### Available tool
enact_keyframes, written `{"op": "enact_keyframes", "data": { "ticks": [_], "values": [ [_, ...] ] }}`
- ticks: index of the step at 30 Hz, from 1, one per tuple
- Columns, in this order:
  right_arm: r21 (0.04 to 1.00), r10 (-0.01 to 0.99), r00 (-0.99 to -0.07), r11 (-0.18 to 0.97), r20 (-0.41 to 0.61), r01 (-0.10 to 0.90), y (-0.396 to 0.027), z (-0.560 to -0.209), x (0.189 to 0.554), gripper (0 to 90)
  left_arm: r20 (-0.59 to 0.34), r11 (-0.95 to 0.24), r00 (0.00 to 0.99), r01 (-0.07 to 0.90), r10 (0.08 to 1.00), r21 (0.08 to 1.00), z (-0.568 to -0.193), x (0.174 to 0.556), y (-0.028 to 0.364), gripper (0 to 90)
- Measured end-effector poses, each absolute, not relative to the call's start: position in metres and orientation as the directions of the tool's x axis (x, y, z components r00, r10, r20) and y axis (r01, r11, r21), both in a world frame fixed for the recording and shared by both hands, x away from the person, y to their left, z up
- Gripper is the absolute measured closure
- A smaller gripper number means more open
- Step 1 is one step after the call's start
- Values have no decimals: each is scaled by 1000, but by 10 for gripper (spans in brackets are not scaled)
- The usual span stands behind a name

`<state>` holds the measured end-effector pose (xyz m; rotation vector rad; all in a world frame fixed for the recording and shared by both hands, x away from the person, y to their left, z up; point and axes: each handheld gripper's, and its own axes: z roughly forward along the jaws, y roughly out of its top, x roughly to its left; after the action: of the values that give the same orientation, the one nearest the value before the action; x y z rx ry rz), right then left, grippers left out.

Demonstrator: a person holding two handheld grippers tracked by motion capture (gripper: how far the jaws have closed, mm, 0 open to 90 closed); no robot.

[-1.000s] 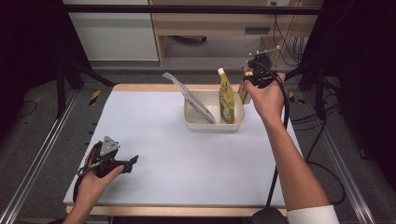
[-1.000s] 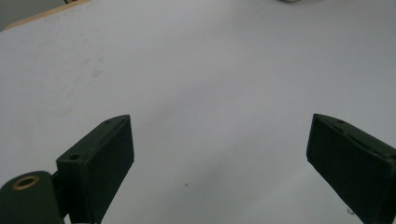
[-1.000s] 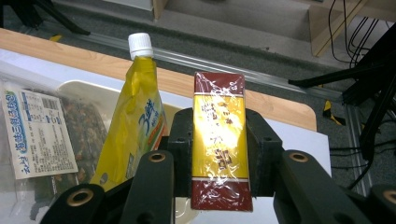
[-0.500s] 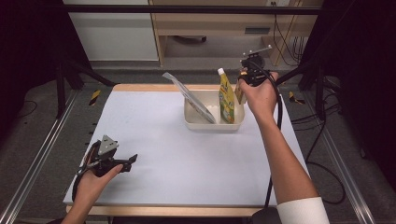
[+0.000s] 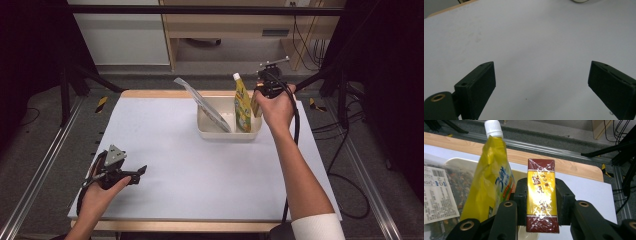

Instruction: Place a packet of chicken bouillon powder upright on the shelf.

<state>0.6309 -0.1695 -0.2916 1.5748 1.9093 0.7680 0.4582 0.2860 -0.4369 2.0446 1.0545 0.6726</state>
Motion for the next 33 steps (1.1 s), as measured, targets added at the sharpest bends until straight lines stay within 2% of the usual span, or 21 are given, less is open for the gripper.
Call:
{"op": "enact_keyframes", "data": {
  "ticks": [22,33],
  "values": [
    [697,992,-117,116,-46,707,-166,-322,639,679,135,-421,536,457,833,783,-438,456,281,75],
    [693,992,-99,122,-73,711,-162,-324,640,678,142,-429,538,458,831,779,-438,455,280,75]
  ]
}}
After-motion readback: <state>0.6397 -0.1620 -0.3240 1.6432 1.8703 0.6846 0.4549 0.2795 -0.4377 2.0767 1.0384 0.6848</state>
